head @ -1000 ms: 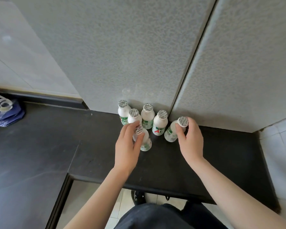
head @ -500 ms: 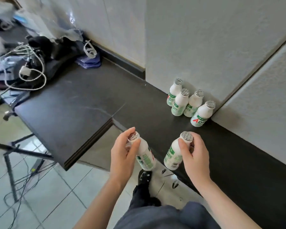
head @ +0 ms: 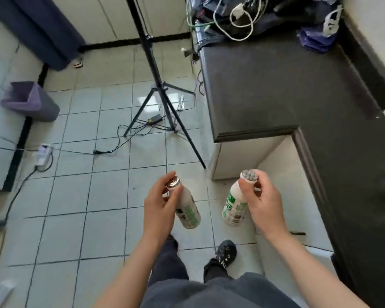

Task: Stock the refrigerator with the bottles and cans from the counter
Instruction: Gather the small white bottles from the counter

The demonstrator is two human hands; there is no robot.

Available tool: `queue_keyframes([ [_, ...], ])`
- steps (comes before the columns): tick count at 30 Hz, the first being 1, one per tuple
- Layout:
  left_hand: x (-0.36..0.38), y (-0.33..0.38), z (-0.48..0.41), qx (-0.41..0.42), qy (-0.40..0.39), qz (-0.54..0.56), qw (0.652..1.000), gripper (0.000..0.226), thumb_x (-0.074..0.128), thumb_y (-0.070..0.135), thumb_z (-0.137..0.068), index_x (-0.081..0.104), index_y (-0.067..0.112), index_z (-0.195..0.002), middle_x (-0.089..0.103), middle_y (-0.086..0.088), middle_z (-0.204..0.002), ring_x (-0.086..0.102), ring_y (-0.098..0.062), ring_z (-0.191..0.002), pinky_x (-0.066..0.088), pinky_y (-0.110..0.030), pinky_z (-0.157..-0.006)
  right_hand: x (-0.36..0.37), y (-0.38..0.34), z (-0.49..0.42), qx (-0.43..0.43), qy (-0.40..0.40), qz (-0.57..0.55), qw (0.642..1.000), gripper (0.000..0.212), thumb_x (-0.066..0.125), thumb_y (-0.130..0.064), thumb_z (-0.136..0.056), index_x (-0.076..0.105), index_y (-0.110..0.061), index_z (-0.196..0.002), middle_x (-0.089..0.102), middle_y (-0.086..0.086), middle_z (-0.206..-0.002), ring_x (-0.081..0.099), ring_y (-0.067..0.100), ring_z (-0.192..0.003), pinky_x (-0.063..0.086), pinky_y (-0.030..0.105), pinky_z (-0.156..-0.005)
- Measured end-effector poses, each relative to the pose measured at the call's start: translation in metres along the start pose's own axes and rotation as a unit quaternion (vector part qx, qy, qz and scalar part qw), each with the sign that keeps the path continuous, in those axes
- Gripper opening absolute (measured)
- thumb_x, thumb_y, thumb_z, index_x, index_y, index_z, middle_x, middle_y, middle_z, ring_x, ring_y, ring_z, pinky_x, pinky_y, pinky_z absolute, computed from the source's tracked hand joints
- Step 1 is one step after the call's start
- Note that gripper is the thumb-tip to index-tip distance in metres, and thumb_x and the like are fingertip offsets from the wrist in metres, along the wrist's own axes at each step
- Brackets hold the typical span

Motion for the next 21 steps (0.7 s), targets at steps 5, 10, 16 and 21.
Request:
queue_keyframes([
  [5,-0.087,-0.030,0.000,-0.033,0.082,0.034,0.995,0.033,0.061,0.015,-0.090,0.059,0.043,-0.105,0.064,0.019,-0.103,0.060,0.003,-0.093,0.046,-0.008,-0.072,0.092,-0.039,-0.007,-0.032,-0.081,0.007,0.996,0.028,0.051,-0.062,-0.078,0.057,-0.038,-0.089,0.062,-0.009,-0.087,0.059,0.006,-0.081,0.045,0.019,-0.069],
  [10,-0.204,-0.059,-0.012,-0.047,0.149,0.041,0.987,0.033,0.063,0.013,-0.089,0.058,0.043,-0.104,0.063,0.016,-0.103,0.058,0.005,-0.092,0.046,-0.009,-0.072,0.217,-0.094,-0.007,-0.047,-0.144,0.015,0.988,0.033,0.051,-0.063,-0.076,0.057,-0.034,-0.091,0.063,-0.008,-0.090,0.060,0.010,-0.084,0.050,0.033,-0.071],
  [16,-0.360,-0.100,-0.028,-0.047,0.234,0.042,0.970,0.032,0.065,0.017,-0.087,0.058,0.044,-0.104,0.063,0.017,-0.105,0.057,0.006,-0.094,0.046,-0.008,-0.072,0.377,-0.163,0.016,-0.074,-0.227,-0.001,0.971,0.018,0.058,-0.043,-0.086,0.058,-0.025,-0.086,0.062,-0.005,-0.083,0.060,0.016,-0.080,0.053,0.047,-0.071],
  [21,-0.464,-0.125,-0.027,-0.055,0.303,0.049,0.950,0.033,0.065,0.018,-0.087,0.058,0.046,-0.104,0.062,0.021,-0.105,0.057,0.006,-0.095,0.048,-0.010,-0.071,0.476,-0.219,0.041,-0.129,-0.284,-0.004,0.950,0.002,0.060,-0.031,-0.090,0.058,-0.030,-0.091,0.062,-0.010,-0.087,0.059,0.011,-0.082,0.052,0.033,-0.069],
])
Point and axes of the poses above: each hand's wrist, its own z-axis away from the middle knuckle, its own x-axis out of the palm, y = z × x, the point moved 5 cm from there along -z, towards the middle knuckle
